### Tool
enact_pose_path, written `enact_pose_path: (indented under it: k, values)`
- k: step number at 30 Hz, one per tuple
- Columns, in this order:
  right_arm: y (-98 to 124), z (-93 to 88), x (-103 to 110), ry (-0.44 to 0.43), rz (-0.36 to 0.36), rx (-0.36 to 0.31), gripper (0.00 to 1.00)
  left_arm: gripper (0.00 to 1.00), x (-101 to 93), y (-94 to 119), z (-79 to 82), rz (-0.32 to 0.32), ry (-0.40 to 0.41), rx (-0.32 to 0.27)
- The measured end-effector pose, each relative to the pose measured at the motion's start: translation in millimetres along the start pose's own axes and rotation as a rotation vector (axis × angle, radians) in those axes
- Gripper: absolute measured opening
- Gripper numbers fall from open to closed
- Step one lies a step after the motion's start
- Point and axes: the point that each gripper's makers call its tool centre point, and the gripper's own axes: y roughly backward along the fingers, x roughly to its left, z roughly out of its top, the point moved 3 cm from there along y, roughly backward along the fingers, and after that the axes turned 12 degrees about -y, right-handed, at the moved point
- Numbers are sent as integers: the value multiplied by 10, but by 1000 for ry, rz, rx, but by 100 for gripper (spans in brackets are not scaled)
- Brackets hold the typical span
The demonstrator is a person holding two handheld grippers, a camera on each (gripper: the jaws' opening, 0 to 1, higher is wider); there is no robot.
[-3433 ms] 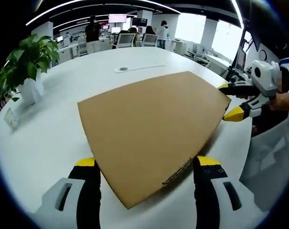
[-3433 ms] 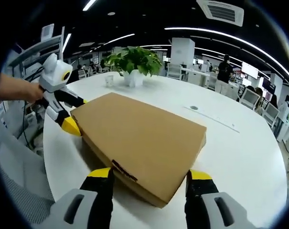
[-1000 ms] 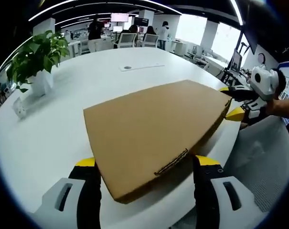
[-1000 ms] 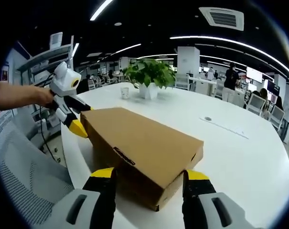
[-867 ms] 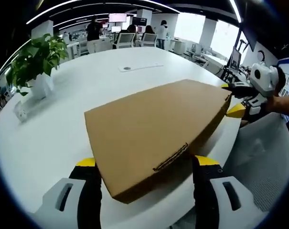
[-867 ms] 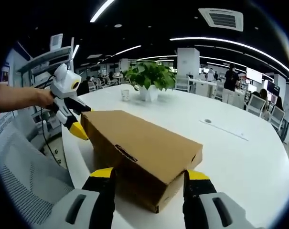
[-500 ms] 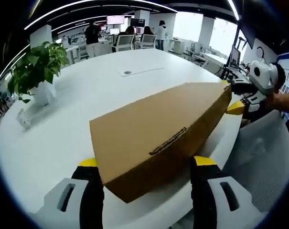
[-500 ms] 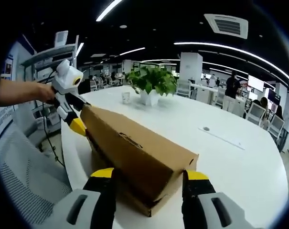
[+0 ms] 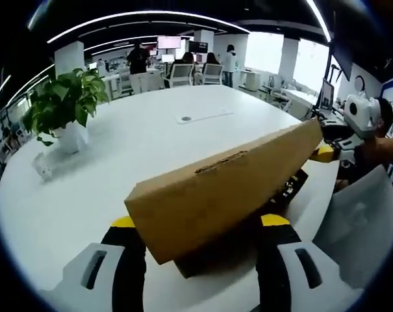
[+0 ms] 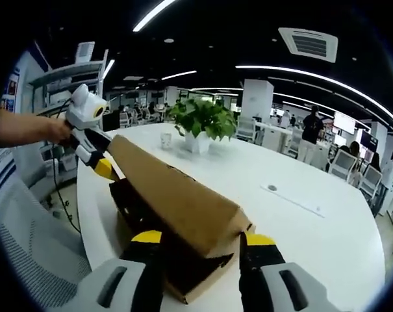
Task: Operate the shoe box by opening the lid, removing the specified soft item, and placing it in the target area until the item is outside and the box remains undamaged.
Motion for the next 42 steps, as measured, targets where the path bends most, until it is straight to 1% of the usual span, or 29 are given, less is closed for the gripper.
enact_pose_path:
  k: [2, 6, 9, 13, 18, 21, 26, 32, 38, 41, 42]
  values:
    - [-6, 17, -20, 11, -7, -3, 38, 67, 18, 7, 31, 9, 9, -12]
    - [-19, 72, -67, 2, -23, -19, 34, 64, 66, 0, 62, 32, 8, -25]
    - [-26, 114, -88, -1, -29, -31, 33, 61, 107, 4, 97, 47, 11, -36]
    - [-42, 182, -141, -2, -42, -47, 29, 54, 198, 12, 153, 76, 11, -53]
    - [-72, 258, -220, 0, -56, -62, 26, 50, 263, 1, 208, 95, -2, -66]
    - [-82, 286, -261, -1, -66, -70, 23, 47, 297, -12, 235, 104, -9, -66]
    - [-97, 319, -336, 5, -90, -79, 14, 45, 342, -37, 273, 113, -4, -71]
    - [-104, 351, -407, 21, -113, -86, 5, 35, 461, -54, 292, 140, 6, -79]
    - [-125, 382, -443, 34, -123, -90, 3, 29, 543, -113, 323, 163, 0, -74]
    - [-134, 404, -459, 36, -131, -95, 2, 22, 603, -108, 330, 181, 2, -74]
    - [-139, 410, -465, 37, -133, -95, 2, 18, 634, -102, 325, 190, 8, -75]
